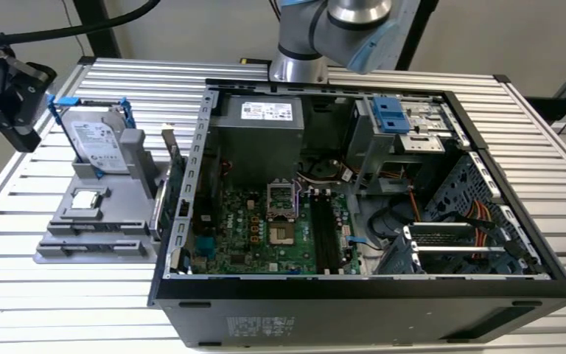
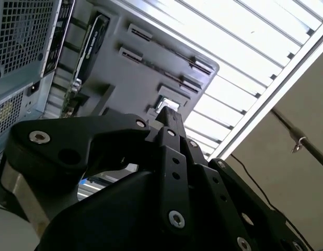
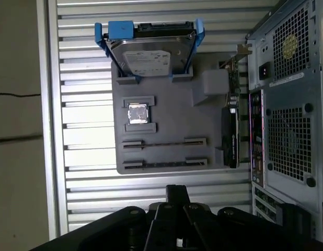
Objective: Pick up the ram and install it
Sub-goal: 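Pick up the ram and move it above insertion slot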
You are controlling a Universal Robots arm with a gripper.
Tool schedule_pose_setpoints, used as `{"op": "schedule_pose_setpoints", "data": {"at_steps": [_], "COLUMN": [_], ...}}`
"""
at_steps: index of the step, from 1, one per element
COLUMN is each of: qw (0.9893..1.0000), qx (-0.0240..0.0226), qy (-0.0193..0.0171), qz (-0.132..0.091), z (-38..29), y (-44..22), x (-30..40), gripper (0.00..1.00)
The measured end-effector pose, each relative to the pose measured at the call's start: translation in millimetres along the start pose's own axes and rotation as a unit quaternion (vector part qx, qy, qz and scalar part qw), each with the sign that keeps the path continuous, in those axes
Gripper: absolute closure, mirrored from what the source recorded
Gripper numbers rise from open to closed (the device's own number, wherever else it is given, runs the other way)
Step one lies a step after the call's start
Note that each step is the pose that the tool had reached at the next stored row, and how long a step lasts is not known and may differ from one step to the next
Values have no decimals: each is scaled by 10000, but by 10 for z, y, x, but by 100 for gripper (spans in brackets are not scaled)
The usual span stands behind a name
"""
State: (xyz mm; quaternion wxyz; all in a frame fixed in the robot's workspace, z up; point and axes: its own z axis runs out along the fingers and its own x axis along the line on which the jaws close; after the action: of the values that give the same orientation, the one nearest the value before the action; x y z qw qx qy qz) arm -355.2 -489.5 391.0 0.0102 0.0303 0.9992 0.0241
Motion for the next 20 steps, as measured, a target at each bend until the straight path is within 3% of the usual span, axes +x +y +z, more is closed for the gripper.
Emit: {"op": "schedule_pose_setpoints", "data": {"at_steps": [6, 20], "qw": [10000, 9999], "qx": [0, -3], "qy": [2, 8], "qz": [-39, -169], "z": [2, 8], "y": [-51, -57], "x": [22, 60], "gripper": [100, 100]}}
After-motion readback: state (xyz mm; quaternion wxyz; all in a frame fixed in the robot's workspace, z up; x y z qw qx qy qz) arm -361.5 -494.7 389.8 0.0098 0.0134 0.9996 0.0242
